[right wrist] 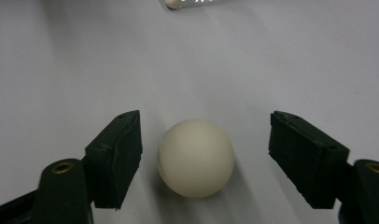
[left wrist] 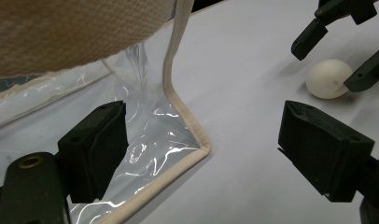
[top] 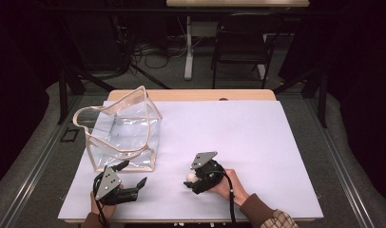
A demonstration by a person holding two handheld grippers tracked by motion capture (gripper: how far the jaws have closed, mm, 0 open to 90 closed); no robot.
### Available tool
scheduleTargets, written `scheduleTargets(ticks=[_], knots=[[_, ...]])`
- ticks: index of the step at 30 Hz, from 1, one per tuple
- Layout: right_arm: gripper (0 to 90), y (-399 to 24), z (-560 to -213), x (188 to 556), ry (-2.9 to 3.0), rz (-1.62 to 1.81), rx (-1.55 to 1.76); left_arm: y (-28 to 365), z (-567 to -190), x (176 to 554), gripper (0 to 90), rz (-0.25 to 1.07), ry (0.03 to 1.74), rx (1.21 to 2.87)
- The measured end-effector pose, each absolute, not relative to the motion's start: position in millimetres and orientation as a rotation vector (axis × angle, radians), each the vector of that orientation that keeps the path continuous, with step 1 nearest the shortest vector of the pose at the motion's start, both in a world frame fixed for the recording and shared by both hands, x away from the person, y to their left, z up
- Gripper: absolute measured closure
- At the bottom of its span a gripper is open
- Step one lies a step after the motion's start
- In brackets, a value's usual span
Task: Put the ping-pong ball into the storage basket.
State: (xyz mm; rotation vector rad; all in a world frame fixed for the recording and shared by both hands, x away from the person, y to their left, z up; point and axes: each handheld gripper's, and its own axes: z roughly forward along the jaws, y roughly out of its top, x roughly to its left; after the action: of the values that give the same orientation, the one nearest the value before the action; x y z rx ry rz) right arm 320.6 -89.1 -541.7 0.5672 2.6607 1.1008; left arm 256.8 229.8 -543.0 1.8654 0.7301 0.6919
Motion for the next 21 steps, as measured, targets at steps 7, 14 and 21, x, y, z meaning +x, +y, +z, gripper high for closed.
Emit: scheduleTargets(ticks=[7, 14, 21], knots=[[38.4, -87.3, -544.3, 319.3, 2.681, 1.073, 0.566, 229.7, -543.1, 257.0, 15.9, 0.692, 0.728, 1.866], [47.8, -87.0, -546.2, 319.8, 2.680, 1.065, 0.570, 229.3, -543.6, 257.1, 15.9, 0.686, 0.732, 1.866], [50.5, -87.2, -546.5, 319.9, 2.679, 1.070, 0.580, 229.5, -543.4, 257.2, 15.9, 0.689, 0.730, 1.865]])
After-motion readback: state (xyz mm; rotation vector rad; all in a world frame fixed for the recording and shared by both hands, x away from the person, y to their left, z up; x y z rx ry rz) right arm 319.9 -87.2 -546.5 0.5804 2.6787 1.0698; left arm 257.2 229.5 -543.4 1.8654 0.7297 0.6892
